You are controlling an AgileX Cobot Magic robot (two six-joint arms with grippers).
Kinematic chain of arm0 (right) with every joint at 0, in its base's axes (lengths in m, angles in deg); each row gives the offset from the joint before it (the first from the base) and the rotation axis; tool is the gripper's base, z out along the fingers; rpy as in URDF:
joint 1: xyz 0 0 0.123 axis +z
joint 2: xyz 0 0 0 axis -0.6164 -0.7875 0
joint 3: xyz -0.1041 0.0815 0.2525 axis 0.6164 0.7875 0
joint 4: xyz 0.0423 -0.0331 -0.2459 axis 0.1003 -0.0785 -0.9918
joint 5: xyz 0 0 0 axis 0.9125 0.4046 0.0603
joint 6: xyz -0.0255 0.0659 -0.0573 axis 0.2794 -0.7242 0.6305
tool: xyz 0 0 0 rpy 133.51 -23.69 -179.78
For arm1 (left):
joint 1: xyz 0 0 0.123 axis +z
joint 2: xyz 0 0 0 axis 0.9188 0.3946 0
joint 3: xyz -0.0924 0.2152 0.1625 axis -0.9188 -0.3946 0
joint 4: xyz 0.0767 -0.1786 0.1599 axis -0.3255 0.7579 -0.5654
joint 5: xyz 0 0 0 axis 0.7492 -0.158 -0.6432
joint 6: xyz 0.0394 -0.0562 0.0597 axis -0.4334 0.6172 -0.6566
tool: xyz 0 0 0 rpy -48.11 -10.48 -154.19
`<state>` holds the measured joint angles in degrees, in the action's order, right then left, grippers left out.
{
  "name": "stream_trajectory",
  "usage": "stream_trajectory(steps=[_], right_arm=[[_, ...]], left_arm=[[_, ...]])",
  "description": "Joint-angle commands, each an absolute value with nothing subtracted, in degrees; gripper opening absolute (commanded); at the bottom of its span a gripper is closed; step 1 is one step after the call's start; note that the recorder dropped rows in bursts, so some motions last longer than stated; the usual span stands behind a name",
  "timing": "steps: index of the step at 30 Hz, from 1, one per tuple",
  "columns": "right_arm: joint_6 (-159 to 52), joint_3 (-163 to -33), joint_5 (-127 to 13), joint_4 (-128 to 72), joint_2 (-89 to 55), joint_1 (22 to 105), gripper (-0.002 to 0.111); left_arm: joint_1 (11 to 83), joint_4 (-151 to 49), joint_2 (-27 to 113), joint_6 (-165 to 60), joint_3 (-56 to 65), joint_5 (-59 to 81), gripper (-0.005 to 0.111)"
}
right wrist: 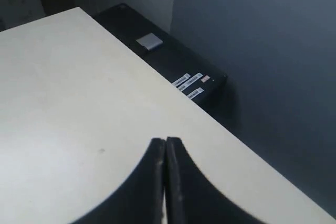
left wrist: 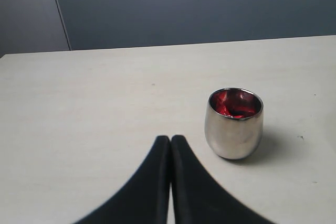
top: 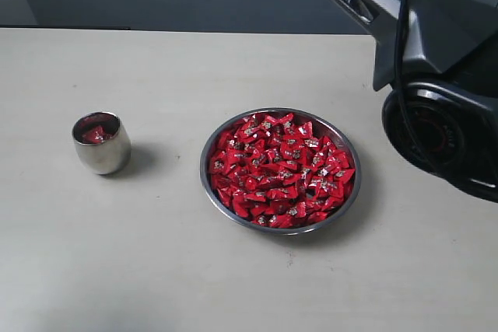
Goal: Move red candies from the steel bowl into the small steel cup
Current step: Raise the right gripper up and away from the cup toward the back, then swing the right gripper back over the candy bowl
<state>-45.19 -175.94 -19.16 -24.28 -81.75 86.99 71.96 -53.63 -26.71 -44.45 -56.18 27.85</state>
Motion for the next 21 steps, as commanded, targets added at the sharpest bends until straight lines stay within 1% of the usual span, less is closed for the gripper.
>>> stream_trajectory(steps=[1, 9, 12, 16, 18, 21], right_arm=[[-45.90, -176.18, -17.75, -25.12, -78.94, 86.73, -0.001], [-46.91, -175.56, -15.59, -27.92, -77.25, 86.73, -0.001], [-46.91, -171.57, -24.53, -23.28, -76.79, 87.18, -0.001], [-46.91, -166.26, -30.76, -21.78, -76.79, 88.17, -0.001], [-46.91, -161.40, -35.22, -21.59, -76.31, 88.73, -0.001], [-46.91, -149.38, -45.08, -21.48, -71.72, 88.86, -0.001]], left_arm=[[71.52, -53.67, -26.96, -44.30, -56.39, 27.74, 0.000], [71.52, -53.67, -26.96, -44.30, -56.39, 27.74, 0.000], [71.52, -53.67, -26.96, -44.30, -56.39, 27.74, 0.000], [71.52, -53.67, -26.96, -44.30, -56.39, 27.74, 0.000], [71.52, -53.67, -26.96, -44.30, -56.39, 27.74, 0.000], [71.52, -53.67, -26.96, -44.30, -56.39, 27.74, 0.000]])
